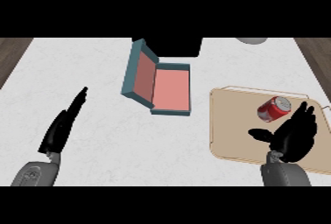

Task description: Pick the can from the tray and place it in the cardboard box

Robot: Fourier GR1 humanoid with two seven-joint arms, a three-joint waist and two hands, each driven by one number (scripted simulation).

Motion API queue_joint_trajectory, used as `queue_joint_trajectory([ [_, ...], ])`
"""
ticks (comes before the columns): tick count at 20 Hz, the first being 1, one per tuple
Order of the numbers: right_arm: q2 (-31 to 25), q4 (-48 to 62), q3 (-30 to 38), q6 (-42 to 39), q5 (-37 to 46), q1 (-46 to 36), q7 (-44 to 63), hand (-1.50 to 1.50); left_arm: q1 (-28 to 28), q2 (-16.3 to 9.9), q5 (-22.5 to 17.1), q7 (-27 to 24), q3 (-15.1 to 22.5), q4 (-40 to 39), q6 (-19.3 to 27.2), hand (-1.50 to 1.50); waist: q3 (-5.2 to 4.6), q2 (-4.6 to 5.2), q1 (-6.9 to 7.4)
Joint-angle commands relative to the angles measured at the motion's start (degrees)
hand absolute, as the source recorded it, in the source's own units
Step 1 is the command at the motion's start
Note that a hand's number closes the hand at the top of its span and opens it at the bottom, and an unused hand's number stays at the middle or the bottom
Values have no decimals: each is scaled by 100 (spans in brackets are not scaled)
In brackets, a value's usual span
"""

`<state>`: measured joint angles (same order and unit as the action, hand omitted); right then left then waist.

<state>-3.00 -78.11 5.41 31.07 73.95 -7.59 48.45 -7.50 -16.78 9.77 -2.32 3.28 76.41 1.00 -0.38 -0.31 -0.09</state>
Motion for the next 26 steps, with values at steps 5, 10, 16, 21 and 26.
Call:
queue_joint_trajectory([
  [5,-198,391,83,-53,-83,-131,-209,150,-439,219,196,64,-185,-284,-54,0,38,33,-4],
  [10,-342,878,120,536,1131,-382,74,150,-278,266,289,-52,-82,-320,-26,0,37,43,15],
  [16,-329,1136,282,1308,1660,-110,170,150,79,66,83,8,-311,130,-283,0,40,34,33],
  [21,114,-234,115,193,2997,30,1114,150,108,240,263,-151,-240,-28,-136,0,31,15,-33],
  [26,294,1247,-2586,-799,2008,-1151,-116,150,-400,377,330,-47,255,123,-467,0,53,236,1217],
])
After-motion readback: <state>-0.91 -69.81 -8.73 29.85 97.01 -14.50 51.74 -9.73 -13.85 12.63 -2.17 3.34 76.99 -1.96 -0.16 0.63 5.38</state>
